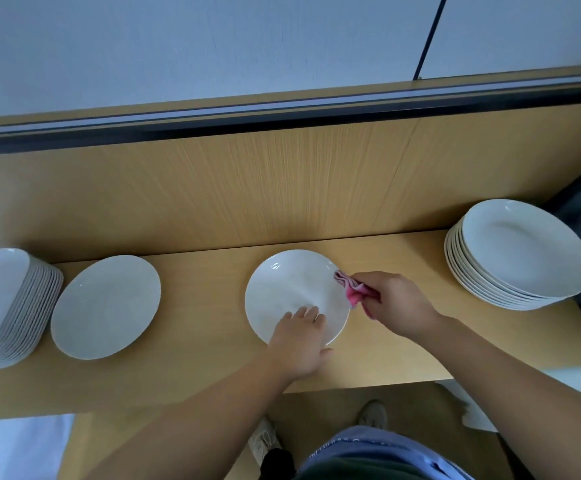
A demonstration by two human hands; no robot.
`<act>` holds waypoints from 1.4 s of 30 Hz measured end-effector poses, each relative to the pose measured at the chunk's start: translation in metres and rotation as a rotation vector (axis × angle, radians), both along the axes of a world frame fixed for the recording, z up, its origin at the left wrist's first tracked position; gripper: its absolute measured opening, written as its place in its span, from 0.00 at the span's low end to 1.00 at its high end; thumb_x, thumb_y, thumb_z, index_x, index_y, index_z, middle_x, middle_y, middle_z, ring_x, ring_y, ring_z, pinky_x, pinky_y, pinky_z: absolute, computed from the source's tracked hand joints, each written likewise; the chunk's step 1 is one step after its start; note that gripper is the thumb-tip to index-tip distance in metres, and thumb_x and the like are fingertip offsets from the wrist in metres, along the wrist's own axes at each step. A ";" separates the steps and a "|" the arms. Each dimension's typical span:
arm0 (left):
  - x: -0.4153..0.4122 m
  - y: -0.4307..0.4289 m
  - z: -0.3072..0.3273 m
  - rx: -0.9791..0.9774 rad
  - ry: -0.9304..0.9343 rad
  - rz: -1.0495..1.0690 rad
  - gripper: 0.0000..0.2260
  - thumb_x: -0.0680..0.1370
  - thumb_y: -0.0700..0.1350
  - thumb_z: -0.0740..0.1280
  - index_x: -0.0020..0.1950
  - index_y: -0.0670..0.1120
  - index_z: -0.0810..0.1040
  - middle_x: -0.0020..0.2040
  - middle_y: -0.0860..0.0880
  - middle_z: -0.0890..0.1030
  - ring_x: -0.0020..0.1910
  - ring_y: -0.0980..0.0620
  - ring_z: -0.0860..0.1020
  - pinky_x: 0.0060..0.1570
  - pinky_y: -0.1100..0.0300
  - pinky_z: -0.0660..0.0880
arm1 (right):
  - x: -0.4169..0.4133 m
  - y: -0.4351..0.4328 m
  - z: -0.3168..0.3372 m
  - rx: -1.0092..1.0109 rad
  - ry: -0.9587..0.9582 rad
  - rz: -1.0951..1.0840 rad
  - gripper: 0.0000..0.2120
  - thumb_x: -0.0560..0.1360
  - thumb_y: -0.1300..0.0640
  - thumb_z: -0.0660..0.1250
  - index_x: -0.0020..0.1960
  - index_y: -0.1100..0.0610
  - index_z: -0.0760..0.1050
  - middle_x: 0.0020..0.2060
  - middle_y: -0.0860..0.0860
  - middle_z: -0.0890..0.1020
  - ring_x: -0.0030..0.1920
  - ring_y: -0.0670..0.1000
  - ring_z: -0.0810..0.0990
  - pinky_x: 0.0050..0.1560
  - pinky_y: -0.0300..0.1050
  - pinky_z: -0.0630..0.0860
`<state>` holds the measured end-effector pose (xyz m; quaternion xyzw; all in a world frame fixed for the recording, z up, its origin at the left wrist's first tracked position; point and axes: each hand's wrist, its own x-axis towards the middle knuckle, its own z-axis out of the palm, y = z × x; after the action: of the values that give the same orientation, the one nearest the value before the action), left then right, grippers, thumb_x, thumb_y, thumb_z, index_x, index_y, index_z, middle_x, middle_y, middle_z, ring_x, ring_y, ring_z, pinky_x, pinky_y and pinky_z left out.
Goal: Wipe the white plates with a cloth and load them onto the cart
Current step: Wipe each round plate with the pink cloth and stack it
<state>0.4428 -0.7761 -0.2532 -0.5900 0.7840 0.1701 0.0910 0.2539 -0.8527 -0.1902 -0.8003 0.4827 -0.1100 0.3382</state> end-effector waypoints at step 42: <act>0.029 -0.068 0.111 -0.233 0.357 0.547 0.16 0.84 0.50 0.53 0.36 0.49 0.62 0.32 0.52 0.68 0.34 0.51 0.68 0.35 0.55 0.60 | 0.012 -0.060 0.073 -0.202 -0.275 0.099 0.18 0.71 0.69 0.59 0.40 0.45 0.75 0.31 0.40 0.76 0.31 0.46 0.74 0.33 0.42 0.70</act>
<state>0.4714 -0.8440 -0.1419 -0.7458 0.6144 0.1981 -0.1646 0.2664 -0.9129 -0.1172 -0.8304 0.3784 -0.2495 0.3238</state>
